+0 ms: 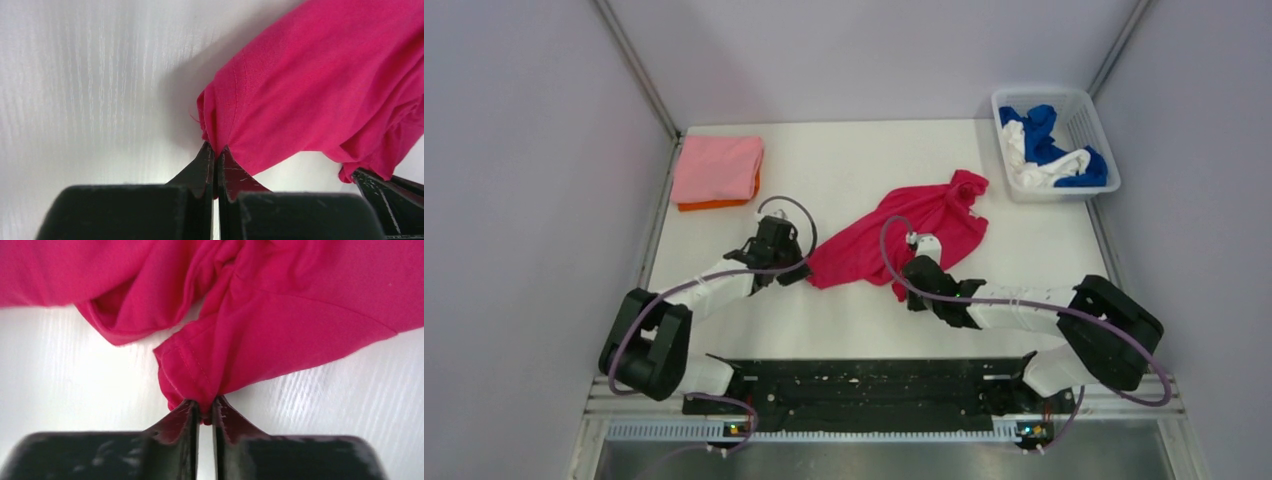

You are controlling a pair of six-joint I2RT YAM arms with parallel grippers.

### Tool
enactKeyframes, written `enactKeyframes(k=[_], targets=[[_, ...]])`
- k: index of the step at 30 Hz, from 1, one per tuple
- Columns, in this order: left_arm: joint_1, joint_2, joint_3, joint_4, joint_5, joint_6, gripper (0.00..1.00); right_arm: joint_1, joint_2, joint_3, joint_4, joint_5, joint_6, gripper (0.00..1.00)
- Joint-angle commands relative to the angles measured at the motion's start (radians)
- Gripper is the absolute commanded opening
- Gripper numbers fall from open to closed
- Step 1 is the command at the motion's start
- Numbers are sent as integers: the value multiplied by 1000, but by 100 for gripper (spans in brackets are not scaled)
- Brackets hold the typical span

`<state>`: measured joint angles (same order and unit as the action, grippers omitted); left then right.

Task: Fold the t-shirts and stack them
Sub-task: Flatten out the tshirt

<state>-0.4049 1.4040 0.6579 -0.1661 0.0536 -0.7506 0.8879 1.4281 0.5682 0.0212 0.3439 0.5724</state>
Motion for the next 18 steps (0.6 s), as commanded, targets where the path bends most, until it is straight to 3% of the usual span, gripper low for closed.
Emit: enactKeyframes(k=[1,6,13,18], targets=[[-5,-102,-5,-15,-32,-17,0,21,-84,-37,-120,41,74,0],[-5,-228,5,-84,-106,-28,0,20,-220,-28,-250,67,91,0],[-3,-451,40,-157,-228,-29,0,-66,-534,59,-555,274,128,0],[-3,-535,111,-138,-325,-25,0,-201,-732,156,-524,284,22,0]])
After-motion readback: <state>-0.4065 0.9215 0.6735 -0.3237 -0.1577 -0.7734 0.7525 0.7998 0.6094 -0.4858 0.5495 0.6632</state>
